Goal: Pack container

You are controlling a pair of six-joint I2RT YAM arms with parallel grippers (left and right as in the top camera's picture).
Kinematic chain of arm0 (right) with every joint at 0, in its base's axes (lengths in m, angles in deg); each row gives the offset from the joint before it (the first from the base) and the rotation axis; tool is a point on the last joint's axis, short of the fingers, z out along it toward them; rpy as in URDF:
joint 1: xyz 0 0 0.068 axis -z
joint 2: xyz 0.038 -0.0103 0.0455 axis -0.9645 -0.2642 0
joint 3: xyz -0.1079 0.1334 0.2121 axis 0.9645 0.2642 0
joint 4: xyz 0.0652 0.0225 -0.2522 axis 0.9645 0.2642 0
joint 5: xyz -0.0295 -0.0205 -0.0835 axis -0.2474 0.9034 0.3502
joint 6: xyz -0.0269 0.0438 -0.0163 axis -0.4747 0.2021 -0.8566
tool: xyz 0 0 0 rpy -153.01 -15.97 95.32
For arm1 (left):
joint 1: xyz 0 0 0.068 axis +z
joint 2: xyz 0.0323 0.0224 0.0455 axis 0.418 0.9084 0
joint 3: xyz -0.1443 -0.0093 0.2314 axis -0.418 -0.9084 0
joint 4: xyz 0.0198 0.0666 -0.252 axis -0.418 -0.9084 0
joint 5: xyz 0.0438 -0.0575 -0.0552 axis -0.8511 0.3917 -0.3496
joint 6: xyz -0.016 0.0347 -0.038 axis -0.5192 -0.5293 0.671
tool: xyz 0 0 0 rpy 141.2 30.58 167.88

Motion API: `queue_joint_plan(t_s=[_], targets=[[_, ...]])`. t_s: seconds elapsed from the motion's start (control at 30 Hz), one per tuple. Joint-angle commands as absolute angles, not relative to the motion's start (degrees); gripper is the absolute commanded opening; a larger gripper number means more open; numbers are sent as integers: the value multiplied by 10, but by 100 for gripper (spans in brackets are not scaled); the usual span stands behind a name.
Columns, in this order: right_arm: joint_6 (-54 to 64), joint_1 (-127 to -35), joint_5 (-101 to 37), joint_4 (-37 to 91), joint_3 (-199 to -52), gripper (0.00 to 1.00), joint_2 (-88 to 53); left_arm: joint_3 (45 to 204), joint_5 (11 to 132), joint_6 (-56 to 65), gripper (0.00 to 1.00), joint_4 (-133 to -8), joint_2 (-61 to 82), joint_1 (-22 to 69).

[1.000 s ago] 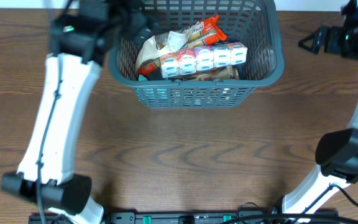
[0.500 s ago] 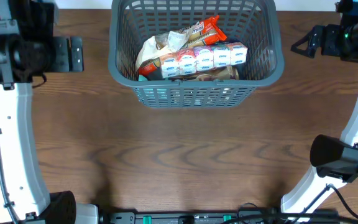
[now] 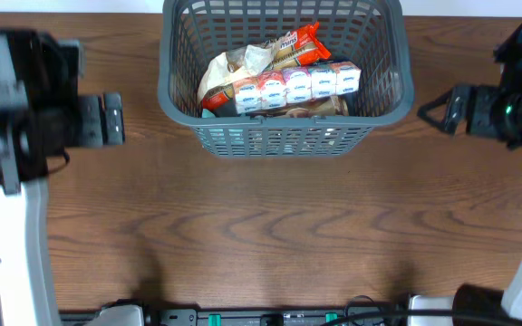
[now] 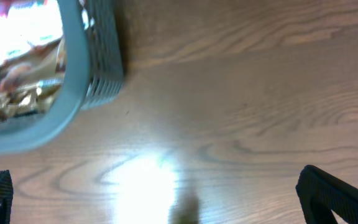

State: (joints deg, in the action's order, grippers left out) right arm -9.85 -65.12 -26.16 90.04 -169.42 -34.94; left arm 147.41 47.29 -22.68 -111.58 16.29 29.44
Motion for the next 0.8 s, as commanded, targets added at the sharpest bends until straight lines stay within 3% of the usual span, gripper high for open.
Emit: queue_joint_plan(t_s=[0.0,0.43,0.77], targets=[[-88,-683,-256,880,-1614,99,-319,1385,477,-224,99,-1080,82,275],[-15,-855,-161,671,-1220,99,-80,1002,476,-270,99,-864,-237,222],[33,-897,-146,583,-1023,99,48,863,477,-271,98,-806,-330,220]])
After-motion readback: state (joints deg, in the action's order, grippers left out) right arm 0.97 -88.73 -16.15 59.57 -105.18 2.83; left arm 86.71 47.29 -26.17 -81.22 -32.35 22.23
